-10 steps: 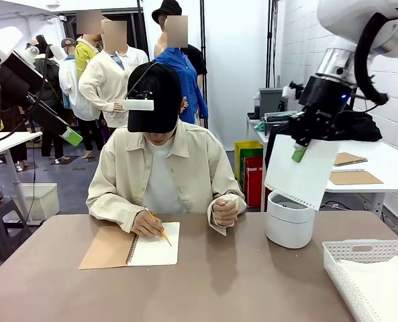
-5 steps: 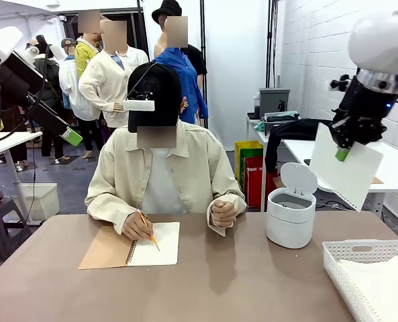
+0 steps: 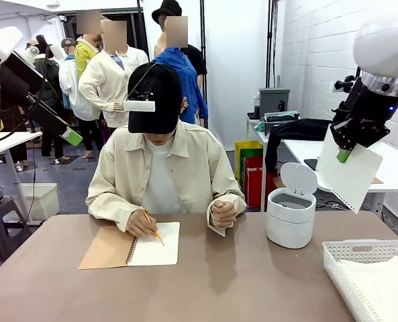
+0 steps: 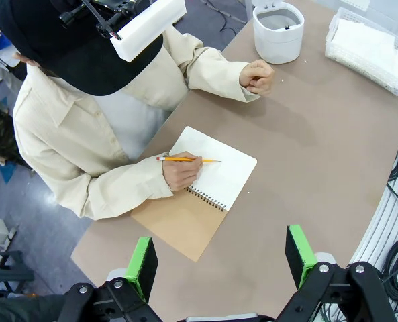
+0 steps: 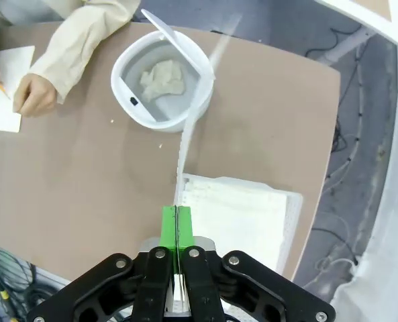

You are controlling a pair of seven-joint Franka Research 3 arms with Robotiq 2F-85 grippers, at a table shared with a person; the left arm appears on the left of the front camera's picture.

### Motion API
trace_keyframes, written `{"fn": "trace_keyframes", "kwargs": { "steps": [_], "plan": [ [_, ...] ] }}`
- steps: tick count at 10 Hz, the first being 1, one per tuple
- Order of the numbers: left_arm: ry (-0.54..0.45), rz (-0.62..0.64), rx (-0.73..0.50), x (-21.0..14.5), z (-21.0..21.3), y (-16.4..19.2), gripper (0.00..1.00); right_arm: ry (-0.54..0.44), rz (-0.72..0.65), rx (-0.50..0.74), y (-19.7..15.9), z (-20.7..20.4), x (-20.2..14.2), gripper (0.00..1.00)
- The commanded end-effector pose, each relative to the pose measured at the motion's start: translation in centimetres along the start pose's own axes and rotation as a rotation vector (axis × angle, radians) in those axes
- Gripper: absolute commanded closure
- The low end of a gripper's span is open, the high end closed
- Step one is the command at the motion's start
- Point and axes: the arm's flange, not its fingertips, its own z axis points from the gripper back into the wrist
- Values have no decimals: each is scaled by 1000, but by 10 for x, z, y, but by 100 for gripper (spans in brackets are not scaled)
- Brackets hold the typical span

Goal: Sort the paper based on its condition.
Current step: If a person hands you a paper, place it in the Organizing basket , and if it's crumpled, put it in the Trash can.

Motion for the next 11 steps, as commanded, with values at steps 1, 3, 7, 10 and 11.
{"fn": "trace_keyframes", "kwargs": {
  "steps": [1,3,7,10,11],
  "plan": [
    [-4,4,2,0,0,1,0,12,23,-8,-2,0,4,100],
    [-4,4,2,0,0,1,0,0,5,1,2,0,0,100],
    [-4,4,2,0,0,1,0,30,19,-74,-12,-21,-58,100],
    [-4,4,2,0,0,1,0,105,-11,-66,-25,-40,-100,100],
    [-4,4,2,0,0,1,0,164,-14,-59,-29,-53,-109,100]
  ]
}}
